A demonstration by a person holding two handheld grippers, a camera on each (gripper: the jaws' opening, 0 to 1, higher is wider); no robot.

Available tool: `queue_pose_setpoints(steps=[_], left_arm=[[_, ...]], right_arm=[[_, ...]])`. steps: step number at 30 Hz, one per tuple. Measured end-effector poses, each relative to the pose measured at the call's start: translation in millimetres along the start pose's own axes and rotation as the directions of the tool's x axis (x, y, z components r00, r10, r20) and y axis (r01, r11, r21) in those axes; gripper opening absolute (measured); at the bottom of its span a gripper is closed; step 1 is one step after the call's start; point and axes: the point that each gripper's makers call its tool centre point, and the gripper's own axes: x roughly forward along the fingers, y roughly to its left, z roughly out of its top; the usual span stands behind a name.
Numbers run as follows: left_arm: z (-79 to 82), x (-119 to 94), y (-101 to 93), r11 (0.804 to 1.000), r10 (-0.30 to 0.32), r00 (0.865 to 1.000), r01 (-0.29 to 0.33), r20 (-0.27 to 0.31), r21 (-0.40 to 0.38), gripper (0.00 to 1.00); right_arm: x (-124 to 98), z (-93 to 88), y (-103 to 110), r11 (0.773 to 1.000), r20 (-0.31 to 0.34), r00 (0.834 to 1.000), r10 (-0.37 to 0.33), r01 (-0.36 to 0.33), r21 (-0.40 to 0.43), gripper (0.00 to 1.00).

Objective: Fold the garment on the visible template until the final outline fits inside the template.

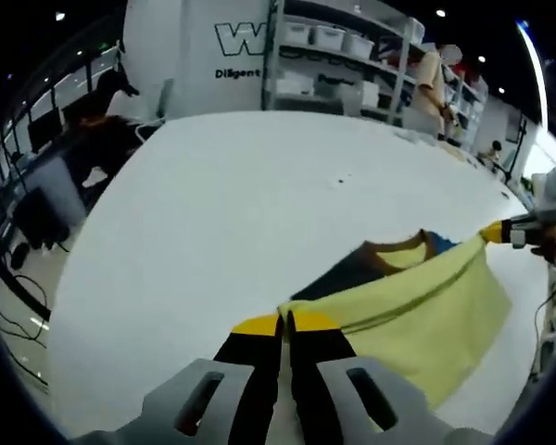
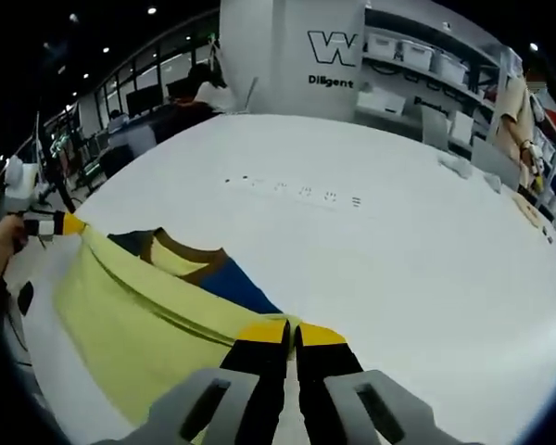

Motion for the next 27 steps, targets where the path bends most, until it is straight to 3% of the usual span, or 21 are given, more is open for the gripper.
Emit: queue_pose_setpoints(steps=[11, 15, 17, 19, 22, 24, 26, 27], left_arm=[[-12.1, 17, 1.6, 0.999, 0.022, 1.000, -0.021, -0.003, 0.040, 0.00], [-15.1, 21, 1.0, 0.996, 0.033, 0.999, -0.032, -0.008, 0.088, 0.01], [-16.7, 23, 0.7, 0.987, 0.034, 0.999, -0.032, -0.012, 0.160, 0.01], [-12.4, 24, -4.0, 0.970, 0.004, 1.000, -0.007, 0.016, 0.243, 0.02], [-8.0, 21, -10.2, 0.926, -0.055, 0.998, 0.038, 0.035, 0.376, 0.04], [-6.7, 19, -12.9, 0.902, -0.096, 0.995, 0.072, 0.034, 0.426, 0.14], [-5.7, 14, -16.0, 0.864, -0.133, 0.991, 0.102, 0.027, 0.494, 0.24], [-6.1, 13, -16.5, 0.832, -0.147, 0.989, 0.115, 0.016, 0.542, 0.27]], right_arm=[[23, -17.2, -1, 0.998, 0.006, 1.000, 0.001, 0.000, -0.059, 0.00], [28, -21.3, 0, 0.996, 0.005, 1.000, 0.011, -0.011, -0.093, 0.00], [29, -19.9, 0, 0.994, 0.014, 1.000, 0.011, -0.009, -0.109, 0.00], [27, -17.7, 0, 0.986, 0.020, 1.000, 0.019, -0.015, -0.165, 0.00], [19, -13.1, 1, 0.969, 0.039, 0.998, 0.051, -0.040, -0.245, 0.03], [15, -11.0, 2, 0.958, 0.052, 0.997, 0.065, -0.048, -0.282, 0.10], [9, -10.3, 7, 0.938, 0.059, 0.993, 0.100, -0.074, -0.339, 0.18], [7, -12.1, 10, 0.920, 0.051, 0.991, 0.124, -0.095, -0.380, 0.24]])
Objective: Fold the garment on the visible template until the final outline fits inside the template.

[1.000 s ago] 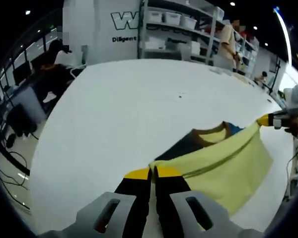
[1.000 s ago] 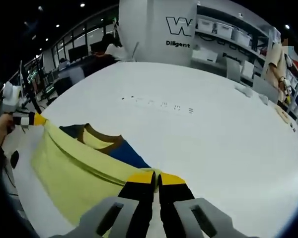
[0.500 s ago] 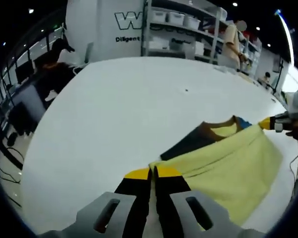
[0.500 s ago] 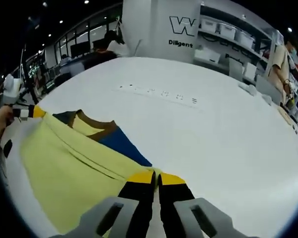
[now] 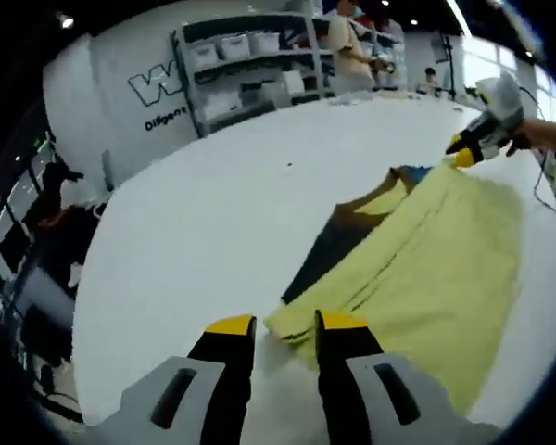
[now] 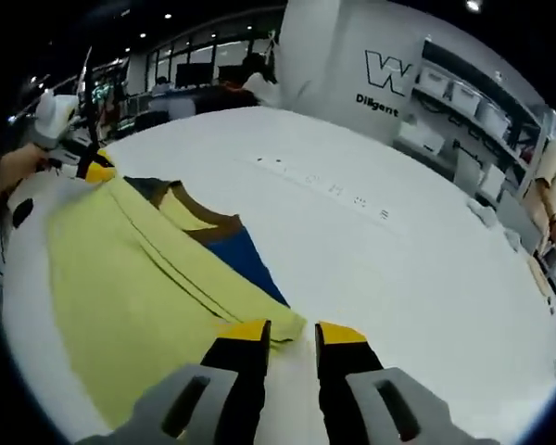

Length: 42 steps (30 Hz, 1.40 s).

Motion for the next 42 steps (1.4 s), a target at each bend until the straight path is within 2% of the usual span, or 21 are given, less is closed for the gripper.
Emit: queue_pose_setpoints(steps=[3, 5, 9, 10, 14, 16, 17, 18, 20, 22, 24, 25, 27, 28, 31, 32, 35, 36, 39, 40, 42], left_arm=[[-0.4, -2, -3.1, 0.994, -0.041, 0.999, 0.040, 0.003, 0.104, 0.32], [-3.4, -3, -5.0, 0.986, -0.071, 0.997, 0.071, -0.006, 0.148, 0.33], [-9.6, -2, -2.2, 0.941, -0.078, 0.996, 0.087, -0.042, 0.326, 0.31], [-10.7, -1, -4.6, 0.938, -0.096, 0.994, 0.106, -0.047, 0.330, 0.32], [-11.7, 6, 4.6, 0.913, -0.065, 0.996, 0.086, -0.067, 0.400, 0.30], [-10.3, 11, 5.3, 0.913, -0.076, 0.995, 0.095, -0.063, 0.396, 0.28], [-10.3, 12, 6.0, 0.913, -0.073, 0.995, 0.092, -0.064, 0.396, 0.25], [-12.5, 15, 6.5, 0.911, -0.074, 0.995, 0.097, -0.073, 0.400, 0.20], [-14.7, 17, 5.0, 0.913, -0.083, 0.993, 0.109, -0.082, 0.393, 0.11], [-13.3, 19, 5.7, 0.922, -0.078, 0.994, 0.101, -0.076, 0.375, 0.09], [-6.6, 19, 7.3, 0.946, -0.075, 0.996, 0.084, -0.042, 0.313, 0.05], [-2.4, 20, 8.2, 0.959, -0.085, 0.996, 0.088, -0.023, 0.270, 0.05], [2.2, 19, 7.4, 0.984, -0.105, 0.994, 0.103, 0.006, 0.143, 0.04], [3.7, 21, 14.0, 0.992, -0.104, 0.994, 0.102, 0.023, 0.076, 0.04], [2.0, 22, 21.4, 0.996, -0.086, 0.996, 0.085, 0.016, 0.011, 0.03], [1.7, 24, 20.5, 0.997, -0.081, 0.997, 0.081, 0.013, 0.008, 0.03], [-0.2, 26, 19.9, 0.998, -0.057, 0.998, 0.057, 0.001, -0.023, 0.03], [-0.8, 28, 20.6, 0.997, -0.051, 0.999, 0.051, -0.004, -0.051, 0.03], [-3.1, 32, 19.3, 0.979, -0.036, 0.999, 0.032, -0.017, -0.203, 0.03], [-4.2, 33, 20.3, 0.972, -0.022, 0.999, 0.015, -0.027, -0.235, 0.03], [-3.6, 34, 20.0, 0.973, -0.011, 1.000, 0.004, -0.029, -0.229, 0.03]], right_arm=[[-4, -0.1, 8, 0.995, 0.003, 0.999, 0.039, -0.038, -0.095, 0.32], [-5, -2.7, 10, 0.992, -0.010, 0.998, 0.055, -0.056, -0.111, 0.33], [-4, -5.5, 11, 0.976, -0.030, 0.997, 0.067, -0.072, -0.203, 0.34], [-3, -5.7, 10, 0.969, -0.035, 0.997, 0.062, -0.068, -0.236, 0.34], [3, -4.5, 4, 0.937, -0.050, 0.998, 0.041, -0.055, -0.345, 0.33], [7, -7.7, 0, 0.920, -0.089, 0.996, 0.017, -0.051, -0.390, 0.31], [8, -5.4, -2, 0.911, -0.086, 0.996, 0.003, -0.038, -0.412, 0.28], [9, -4.7, -2, 0.883, -0.102, 0.995, -0.004, -0.045, -0.467, 0.24], [12, -8.1, -2, 0.879, -0.120, 0.993, 0.006, -0.062, -0.472, 0.11], [13, -10.3, 0, 0.878, -0.132, 0.991, 0.017, -0.078, -0.473, 0.05], [15, -11.0, -1, 0.887, -0.135, 0.991, 0.024, -0.084, -0.455, 0.00], [15, -11.0, 2, 0.914, -0.124, 0.991, 0.041, -0.087, -0.395, 0.00], [15, -7.4, -1, 0.936, -0.109, 0.993, 0.042, -0.078, -0.344, 0.00], [15, -3.9, -3, 0.955, -0.090, 0.995, 0.042, -0.067, -0.287, 0.00], [14, 8.3, -14, 0.995, -0.020, 0.999, 0.027, -0.028, -0.094, 0.00], [15, 10.2, -16, 0.999, -0.007, 1.000, 0.026, -0.026, -0.031, 0.00], [18, 12.7, -19, 0.999, 0.003, 1.000, 0.010, -0.010, 0.047, 0.00], [21, 10.2, -18, 0.996, -0.016, 1.000, 0.009, -0.008, 0.092, 0.00], [29, 10.6, -22, 0.994, -0.022, 1.000, -0.018, 0.021, 0.110, 0.00], [32, 11.0, -22, 0.987, -0.016, 0.999, -0.035, 0.037, 0.157, 0.00], [34, 11.1, -24, 0.968, -0.012, 0.998, -0.061, 0.062, 0.242, 0.00]])
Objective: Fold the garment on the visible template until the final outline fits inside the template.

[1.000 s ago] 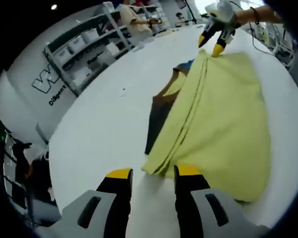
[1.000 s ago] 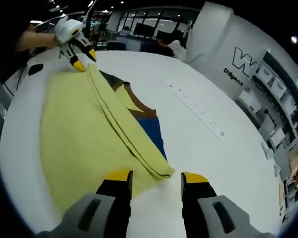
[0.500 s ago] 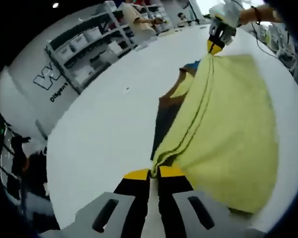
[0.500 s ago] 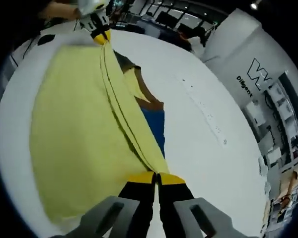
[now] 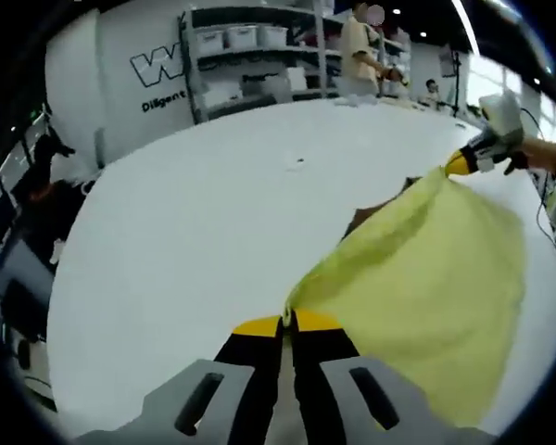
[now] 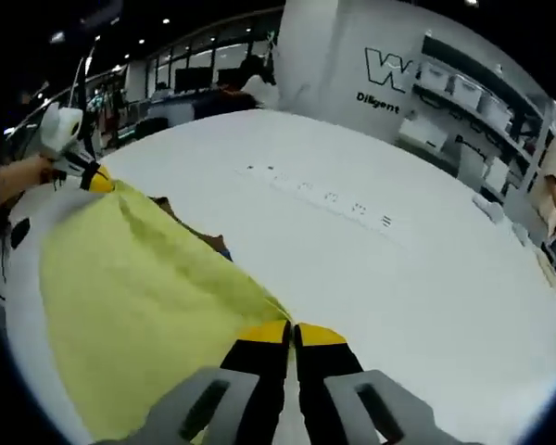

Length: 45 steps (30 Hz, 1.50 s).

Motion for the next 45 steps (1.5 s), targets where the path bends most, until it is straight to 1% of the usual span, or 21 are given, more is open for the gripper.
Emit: queue_pose_setpoints(steps=[1, 2, 4, 6, 8, 9, 11, 13, 15, 17, 18, 22, 24, 28, 29, 32, 33, 35, 38, 41, 45], left_arm=[[0.2, 0, 1.2, 1.000, 0.014, 1.000, -0.014, 0.002, -0.017, 0.03], [-0.2, 1, 1.3, 0.999, 0.017, 1.000, -0.017, -0.001, -0.030, 0.04], [-2.0, 1, 4.0, 0.994, 0.041, 0.999, -0.042, -0.006, -0.105, 0.04], [-4.2, 1, 4.0, 0.988, 0.040, 0.999, -0.041, -0.011, -0.147, 0.05], [-4.4, -2, 3.4, 0.987, 0.036, 0.999, -0.037, -0.011, -0.155, 0.06], [-4.0, -4, 3.0, 0.987, 0.034, 0.999, -0.035, -0.012, -0.155, 0.07], [-0.6, -9, 3.8, 0.987, 0.034, 0.999, -0.034, -0.002, -0.160, 0.12], [3.7, -14, 4.4, 0.983, 0.031, 0.999, -0.028, 0.013, -0.179, 0.20], [6.3, -19, 2.7, 0.977, 0.022, 1.000, -0.016, 0.023, -0.215, 0.32], [8.9, -24, 1.2, 0.975, 0.019, 0.999, -0.012, 0.031, -0.223, 0.45], [10.0, -26, -0.3, 0.976, 0.019, 0.999, -0.011, 0.033, -0.216, 0.49], [15.7, -36, -4.8, 0.982, 0.013, 0.999, -0.003, 0.051, -0.188, 0.59], [20.4, -41, -9.8, 0.985, 0.000, 0.997, 0.013, 0.073, -0.174, 0.64], [24.9, -52, -18.6, 0.990, -0.024, 0.994, 0.038, 0.103, -0.137, 0.71], [25.6, -56, -23.5, 0.990, -0.041, 0.993, 0.056, 0.114, -0.127, 0.73], [23.5, -65, -34.6, 0.991, -0.080, 0.988, 0.094, 0.132, -0.100, 0.75], [21.9, -69, -38.8, 0.992, -0.092, 0.986, 0.103, 0.141, -0.073, 0.74], [16.8, -73, -43.8, 0.993, -0.099, 0.984, 0.108, 0.145, -0.056, 0.73], [6.8, -80, -54.7, 0.988, -0.136, 0.981, 0.145, 0.142, -0.055, 0.74], [-0.1, -88, -60.8, 0.987, -0.147, 0.979, 0.154, 0.144, -0.039, 0.74], [-6.9, -96, -66.3, 0.983, -0.176, 0.973, 0.182, 0.153, -0.025, 0.75]], right_arm=[[1, 0.7, -1, 0.999, 0.012, 1.000, -0.015, 0.014, 0.045, 0.00], [1, -0.5, -2, 0.998, 0.012, 1.000, -0.018, 0.017, 0.063, 0.00], [2, -6.9, -3, 0.989, -0.008, 0.999, -0.038, 0.038, 0.143, 0.00], [3, -10.9, -6, 0.981, -0.012, 0.999, -0.046, 0.047, 0.187, 0.02], [1, -16.2, -8, 0.964, -0.025, 0.998, -0.051, 0.055, 0.260, 0.03], [1, -14.1, -9, 0.959, -0.003, 0.999, -0.048, 0.047, 0.278, 0.04], [-4, -12.5, -10, 0.939, 0.017, 0.999, -0.049, 0.040, 0.342, 0.10], [-8, -11.1, -10, 0.915, 0.027, 0.999, -0.038, 0.024, 0.402, 0.22], [-14, -8.9, -6, 0.895, 0.039, 0.999, -0.011, -0.008, 0.447, 0.30], [-21, -6.7, -3, 0.898, 0.052, 0.999, -0.001, -0.022, 0.440, 0.36], [-23, -6.8, -1, 0.900, 0.051, 0.999, 0.005, -0.027, 0.435, 0.39], [-34, -6.7, 10, 0.913, 0.056, 0.997, 0.043, -0.062, 0.402, 0.52], [-43, -4.8, 20, 0.919, 0.081, 0.994, 0.072, -0.097, 0.381, 0.56], [-54, -7.9, 36, 0.928, 0.078, 0.989, 0.126, -0.146, 0.342, 0.64], [-58, -10.1, 42, 0.937, 0.072, 0.986, 0.153, -0.168, 0.306, 0.65], [-69, -12.0, 55, 0.942, 0.075, 0.976, 0.204, -0.217, 0.257, 0.67], [-73, -12.2, 59, 0.941, 0.079, 0.973, 0.215, -0.228, 0.249, 0.68], [-78, -14.2, 65, 0.944, 0.075, 0.969, 0.235, -0.246, 0.220, 0.69], [-88, -16.6, 74, 0.945, 0.077, 0.962, 0.263, -0.273, 0.182, 0.72], [-96, -22.6, 80, 0.949, 0.060, 0.960, 0.275, -0.281, 0.146, 0.73], [-104, -28.5, 87, 0.946, 0.057, 0.955, 0.292, -0.297, 0.130, 0.72]])
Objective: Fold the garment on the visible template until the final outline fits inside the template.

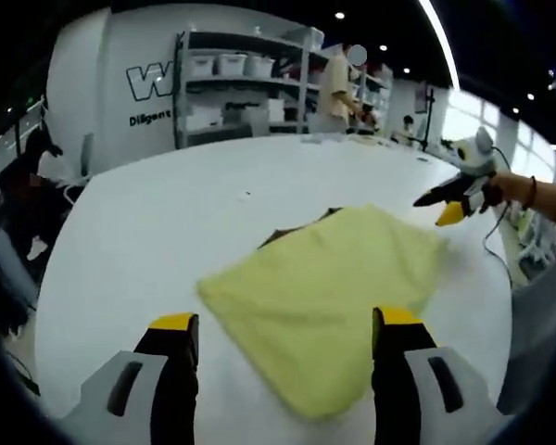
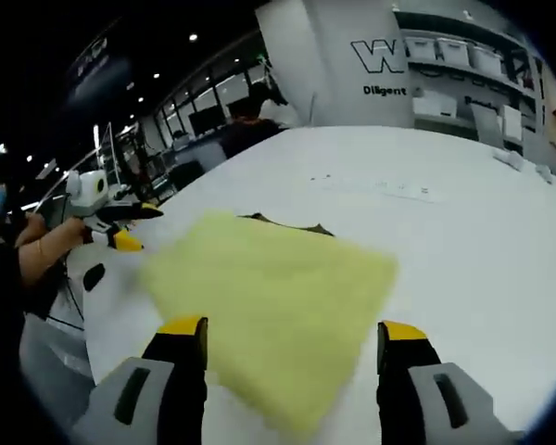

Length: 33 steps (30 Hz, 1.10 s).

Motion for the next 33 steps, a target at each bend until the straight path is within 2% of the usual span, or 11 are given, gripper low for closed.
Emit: queue_pose_setpoints(steps=[5, 11, 16, 18, 23, 26, 29, 33], left_arm=[[-13.3, -15, -6.2, 1.000, -0.007, 1.000, 0.007, -0.002, 0.010, 0.76], [-27.7, -28, -10.6, 0.999, -0.004, 1.000, 0.004, 0.009, -0.046, 0.74], [-39.8, -33, -16.8, 0.997, -0.019, 1.000, 0.020, 0.008, -0.072, 0.63], [-45.7, -35, -19.3, 0.994, -0.030, 1.000, 0.030, 0.006, -0.100, 0.62], [-61.0, -37, -17.7, 0.993, -0.019, 1.000, 0.018, -0.012, -0.113, 0.57], [-70.4, -37, -19.6, 0.992, -0.020, 1.000, 0.017, -0.024, -0.123, 0.54], [-79.4, -36, -19.1, 0.993, -0.014, 0.999, 0.009, -0.042, -0.119, 0.45], [-86.6, -35, -24.6, 0.992, -0.029, 0.998, 0.022, -0.050, -0.121, 0.35]], right_arm=[[-8, -13.5, 8, 1.000, -0.020, 1.000, 0.013, -0.013, -0.022, 0.72], [-14, -29.0, 9, 0.999, -0.046, 0.999, 0.005, -0.006, -0.036, 0.67], [-17, -43.8, 8, 0.998, -0.078, 0.997, -0.004, -0.002, -0.065, 0.59], [-20, -49.9, 8, 0.996, -0.085, 0.996, -0.016, 0.008, -0.094, 0.55], [-24, -63.3, 6, 0.993, -0.100, 0.995, -0.031, 0.019, -0.120, 0.50], [-25, -68.7, 3, 0.989, -0.102, 0.994, -0.039, 0.024, -0.145, 0.42], [-27, -73.9, -1, 0.983, -0.105, 0.993, -0.053, 0.034, -0.179, 0.32], [-27, -78.4, -5, 0.983, -0.098, 0.993, -0.064, 0.045, -0.180, 0.20]])
